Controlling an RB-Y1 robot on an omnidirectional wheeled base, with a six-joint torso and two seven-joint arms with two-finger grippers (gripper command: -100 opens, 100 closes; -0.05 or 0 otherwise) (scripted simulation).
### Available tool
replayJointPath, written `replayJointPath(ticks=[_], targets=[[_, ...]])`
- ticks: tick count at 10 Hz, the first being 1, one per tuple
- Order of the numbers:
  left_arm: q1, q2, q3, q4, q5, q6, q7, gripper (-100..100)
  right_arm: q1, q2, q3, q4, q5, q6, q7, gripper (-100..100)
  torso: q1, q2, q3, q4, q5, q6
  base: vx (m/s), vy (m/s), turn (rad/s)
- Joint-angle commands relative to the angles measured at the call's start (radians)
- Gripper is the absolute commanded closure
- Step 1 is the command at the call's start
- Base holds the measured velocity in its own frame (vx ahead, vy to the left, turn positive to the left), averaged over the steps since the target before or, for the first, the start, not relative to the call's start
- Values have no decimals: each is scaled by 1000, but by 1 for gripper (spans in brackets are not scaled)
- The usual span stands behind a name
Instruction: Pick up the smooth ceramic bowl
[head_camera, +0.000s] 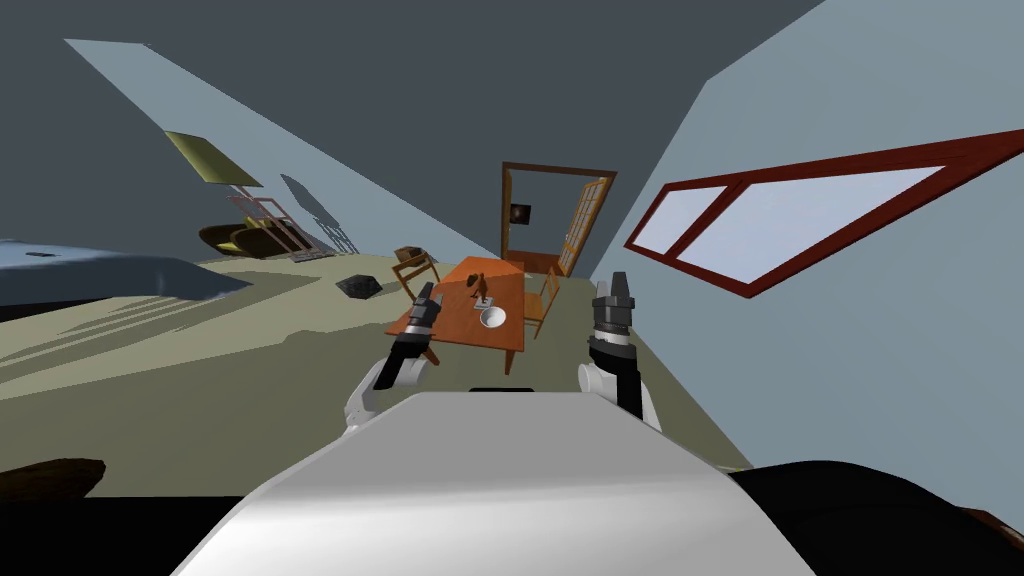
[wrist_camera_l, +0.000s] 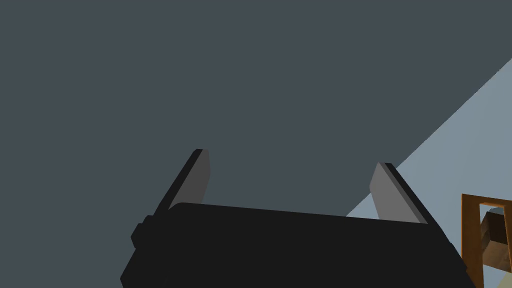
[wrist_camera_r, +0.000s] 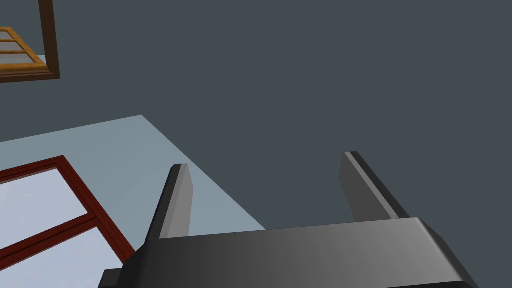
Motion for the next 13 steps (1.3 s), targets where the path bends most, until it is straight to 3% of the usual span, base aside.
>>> replayJointPath(ticks=[1,4,5,7,10,12,13], targets=[[-20,17,4,38,8,21,5,-100,0,0,0,0,0,0,0,0,0,0,0,0,0,0,-48,-73,-6],[-65,62,9,111,31,91,11,-100,0,0,0,0,0,0,0,0,3,-2,-1,0,1,0,-24,-66,-20],[-65,62,9,115,31,91,11,-100,0,0,0,0,0,0,0,0,2,-2,-1,0,1,0,-19,-62,-10],[-113,104,13,186,55,158,16,-100,0,0,0,0,0,0,0,0,3,-2,-1,0,1,0,-31,-85,-31],[-138,124,16,237,67,206,17,-100,0,0,0,0,0,0,0,0,1,-2,-1,0,0,0,-25,-82,-16],[-188,160,21,314,92,271,18,-100,0,0,0,0,0,0,0,0,3,-2,-1,0,1,0,-27,-83,-38],[-188,160,21,322,92,288,18,-100,0,0,0,0,0,0,0,0,0,-2,-1,0,0,0,-9,-108,-6]])
